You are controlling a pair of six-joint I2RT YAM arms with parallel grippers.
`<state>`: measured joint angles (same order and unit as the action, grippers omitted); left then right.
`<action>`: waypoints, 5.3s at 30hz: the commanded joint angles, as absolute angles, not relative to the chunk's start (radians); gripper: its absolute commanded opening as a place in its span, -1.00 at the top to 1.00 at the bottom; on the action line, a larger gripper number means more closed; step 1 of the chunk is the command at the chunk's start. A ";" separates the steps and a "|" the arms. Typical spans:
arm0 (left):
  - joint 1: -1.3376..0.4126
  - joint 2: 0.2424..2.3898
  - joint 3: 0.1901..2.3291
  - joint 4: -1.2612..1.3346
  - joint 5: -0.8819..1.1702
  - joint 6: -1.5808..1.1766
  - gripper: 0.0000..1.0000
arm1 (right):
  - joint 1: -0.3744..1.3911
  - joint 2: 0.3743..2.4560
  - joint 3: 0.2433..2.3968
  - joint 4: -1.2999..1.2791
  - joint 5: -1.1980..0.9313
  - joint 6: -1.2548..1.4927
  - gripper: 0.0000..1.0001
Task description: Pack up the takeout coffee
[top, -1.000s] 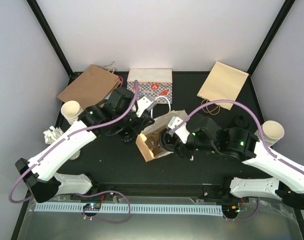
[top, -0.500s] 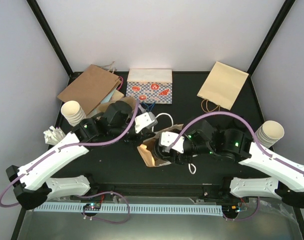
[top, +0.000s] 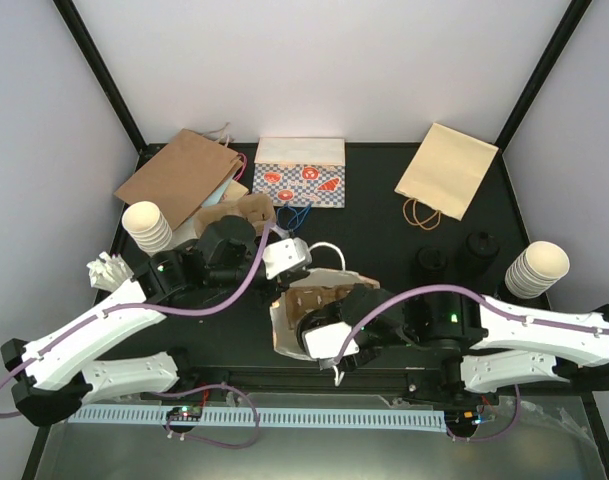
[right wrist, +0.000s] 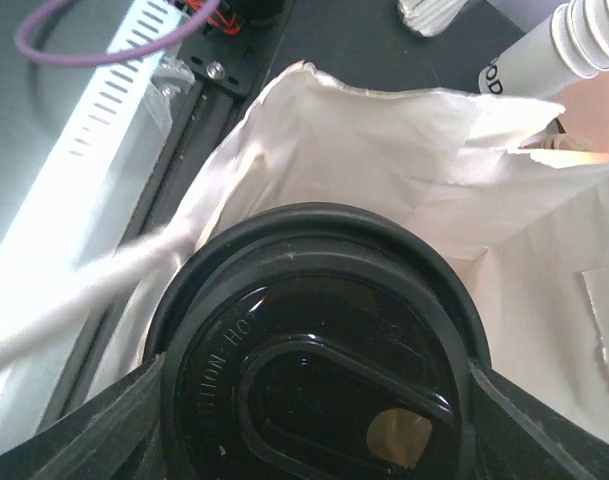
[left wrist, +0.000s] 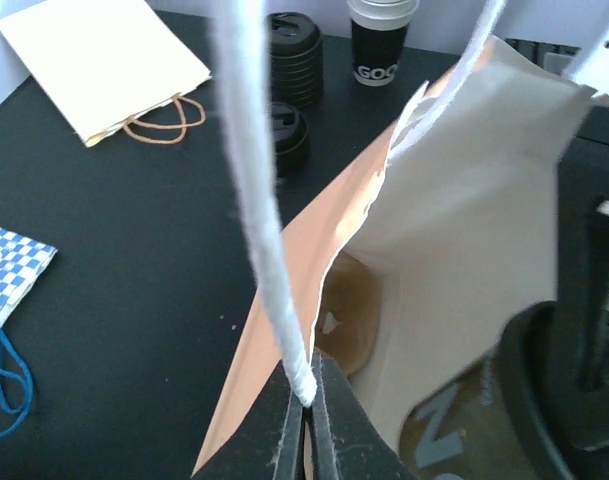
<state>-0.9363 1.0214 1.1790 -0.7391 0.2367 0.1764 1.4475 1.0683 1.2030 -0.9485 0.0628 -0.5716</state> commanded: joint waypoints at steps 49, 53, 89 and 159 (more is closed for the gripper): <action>-1.391 0.979 1.000 -0.485 -0.272 0.053 0.97 | 1.578 1.048 0.725 -0.533 0.612 -0.526 -0.05; -1.402 0.991 1.002 -0.473 -0.243 0.035 0.97 | 1.577 1.054 0.713 -0.451 0.629 -0.558 -0.05; -1.454 0.959 1.049 -0.495 -0.192 -0.012 0.97 | 1.486 1.079 0.597 -0.287 0.548 -0.611 -0.04; -1.487 0.815 0.895 -0.564 0.082 0.113 0.97 | 1.603 1.501 0.829 -0.333 0.685 -0.402 -0.05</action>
